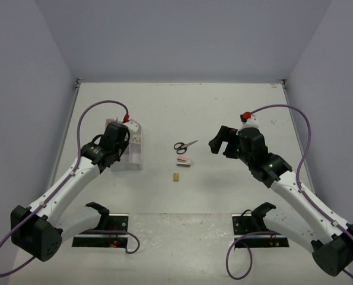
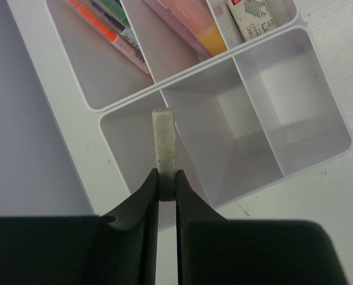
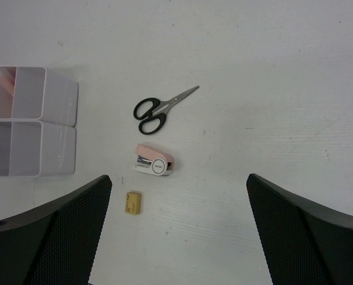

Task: Sort the stationery into containers
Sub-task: Place the stationery in the storage box, then pick up the stationery from the center of the board.

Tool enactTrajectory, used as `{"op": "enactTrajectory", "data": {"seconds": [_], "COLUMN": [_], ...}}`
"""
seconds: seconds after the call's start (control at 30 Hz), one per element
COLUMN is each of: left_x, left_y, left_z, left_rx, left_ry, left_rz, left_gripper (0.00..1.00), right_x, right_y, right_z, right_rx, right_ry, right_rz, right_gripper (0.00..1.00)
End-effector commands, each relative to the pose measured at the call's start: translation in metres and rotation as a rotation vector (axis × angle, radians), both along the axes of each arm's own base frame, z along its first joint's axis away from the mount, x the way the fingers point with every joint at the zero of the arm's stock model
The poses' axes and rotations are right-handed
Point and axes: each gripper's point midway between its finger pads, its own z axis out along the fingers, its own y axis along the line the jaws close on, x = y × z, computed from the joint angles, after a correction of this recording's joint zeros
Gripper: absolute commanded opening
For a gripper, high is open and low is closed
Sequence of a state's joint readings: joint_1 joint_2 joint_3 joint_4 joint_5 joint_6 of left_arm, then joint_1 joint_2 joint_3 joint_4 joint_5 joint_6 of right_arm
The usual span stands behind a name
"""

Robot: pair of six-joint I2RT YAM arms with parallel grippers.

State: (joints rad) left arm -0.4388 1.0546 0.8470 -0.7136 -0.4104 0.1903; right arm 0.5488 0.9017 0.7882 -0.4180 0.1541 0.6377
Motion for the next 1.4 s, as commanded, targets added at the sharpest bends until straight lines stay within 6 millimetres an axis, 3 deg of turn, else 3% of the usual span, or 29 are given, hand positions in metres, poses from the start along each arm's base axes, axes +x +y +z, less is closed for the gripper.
{"op": "enactTrajectory", "data": {"seconds": [0.0, 0.2, 0.4, 0.47, 0.57, 0.67, 0.83, 0.9, 1.0, 1.07, 1.13, 1.27, 1.37], "left_x": [-0.013, -0.014, -0.012, -0.01, -0.009, -0.005, -0.001, 0.002, 0.005, 0.011, 0.014, 0.01, 0.008], "left_y": [0.014, 0.008, 0.009, 0.01, 0.011, 0.017, 0.013, 0.005, -0.01, -0.024, -0.047, -0.097, -0.125], "left_z": [0.009, 0.003, -0.001, -0.003, -0.004, 0.003, 0.031, 0.053, 0.085, 0.117, 0.13, 0.105, 0.074], "left_rx": [0.044, 0.009, 0.02, 0.026, 0.026, 0.037, -0.015, -0.064, -0.193, -0.304, -0.453, -0.733, -0.775], "left_ry": [-0.02, -0.025, -0.011, -0.012, -0.016, -0.057, -0.121, -0.152, -0.207, -0.273, -0.274, -0.092, -0.049], "left_rz": [-0.014, -0.046, -0.026, -0.012, 0.005, 0.05, 0.071, 0.048, 0.057, 0.05, 0.045, 0.099, 0.125], "left_gripper": [0.01, 0.07, 0.21, 0.31, 0.38, 0.48, 0.47, 0.47, 0.71, 0.78, 1.0, 1.0, 1.0], "right_x": [0.005, 0.005, 0.004, 0.003, 0.002, 0.001, 0.004, 0.005, 0.006, 0.007, 0.007, 0.005, 0.004], "right_y": [0.005, 0.01, 0.015, 0.016, 0.017, 0.02, 0.024, 0.025, 0.024, 0.024, 0.023, 0.008, -0.008], "right_z": [0.004, 0.006, 0.004, 0.006, 0.006, 0.005, 0.001, 0.001, 0.0, 0.0, 0.001, 0.005, 0.013], "right_rx": [0.016, 0.034, 0.045, 0.052, 0.055, 0.059, 0.06, 0.058, 0.05, 0.046, 0.044, 0.013, -0.026], "right_ry": [-0.032, -0.037, -0.037, -0.042, -0.046, -0.043, -0.028, -0.025, -0.024, -0.025, -0.025, -0.027, -0.051], "right_rz": [0.023, 0.043, 0.065, 0.074, 0.084, 0.098, 0.11, 0.113, 0.107, 0.105, 0.098, 0.042, -0.018], "right_gripper": [0.99, 0.99, 0.99, 0.99, 0.99, 0.99, 0.99, 0.99, 0.99, 0.99, 0.99, 0.99, 0.99]}}
